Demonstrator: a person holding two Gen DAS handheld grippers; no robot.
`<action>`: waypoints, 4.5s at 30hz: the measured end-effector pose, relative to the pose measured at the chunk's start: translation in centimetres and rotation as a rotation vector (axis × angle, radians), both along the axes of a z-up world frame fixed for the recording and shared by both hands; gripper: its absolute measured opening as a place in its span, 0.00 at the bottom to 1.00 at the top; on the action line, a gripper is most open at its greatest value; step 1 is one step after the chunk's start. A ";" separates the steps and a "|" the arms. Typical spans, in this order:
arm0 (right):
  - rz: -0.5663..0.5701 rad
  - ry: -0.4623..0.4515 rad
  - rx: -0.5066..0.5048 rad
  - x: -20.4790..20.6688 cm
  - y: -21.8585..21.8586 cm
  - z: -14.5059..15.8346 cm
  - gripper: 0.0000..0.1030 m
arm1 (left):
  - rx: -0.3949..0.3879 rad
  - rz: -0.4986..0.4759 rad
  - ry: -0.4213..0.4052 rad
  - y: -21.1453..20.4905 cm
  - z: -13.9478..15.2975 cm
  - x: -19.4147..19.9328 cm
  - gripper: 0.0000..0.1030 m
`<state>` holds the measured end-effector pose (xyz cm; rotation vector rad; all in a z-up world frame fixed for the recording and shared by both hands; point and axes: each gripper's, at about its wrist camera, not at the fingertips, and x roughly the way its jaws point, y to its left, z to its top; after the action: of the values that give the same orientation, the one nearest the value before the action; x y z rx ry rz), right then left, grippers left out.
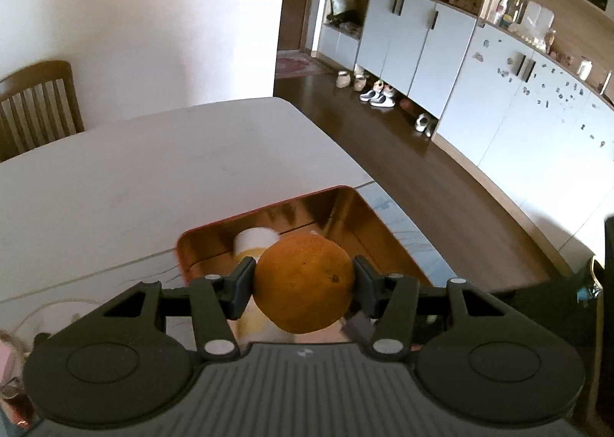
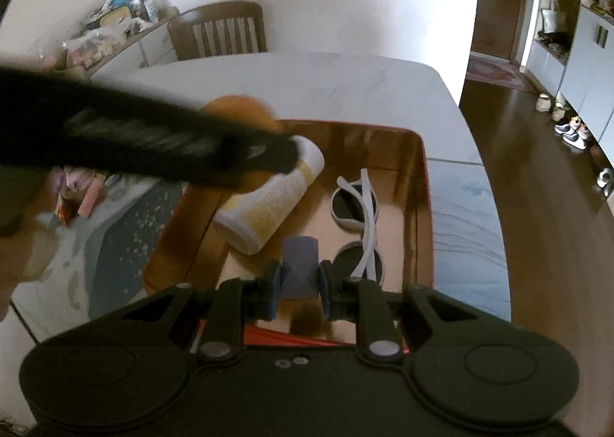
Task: Organize rigid objects
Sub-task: 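Carry the orange and the dark eraser over the red tin box, then open both tools to drop the orange and eraser into the box, then move the left tool to the purple toy and close on it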
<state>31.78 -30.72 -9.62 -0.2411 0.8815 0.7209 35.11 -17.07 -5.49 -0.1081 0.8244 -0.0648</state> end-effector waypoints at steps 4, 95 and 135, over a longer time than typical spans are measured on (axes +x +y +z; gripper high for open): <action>0.037 0.020 -0.006 0.2 0.2 -0.7 0.19 | 0.007 -0.016 0.013 -0.9 -1.1 1.6 0.52; -0.043 -0.065 0.112 -10.9 14.3 3.0 1.00 | 0.038 0.323 -0.095 25.3 -1.1 -19.2 0.81; 0.231 -0.023 -0.074 -12.8 29.8 -4.0 0.44 | -0.208 0.262 0.022 35.1 -9.4 -17.0 0.70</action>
<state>19.00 -0.90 -13.59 -0.4216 0.8681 0.8988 18.09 18.02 -14.86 -0.4120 0.8175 0.0984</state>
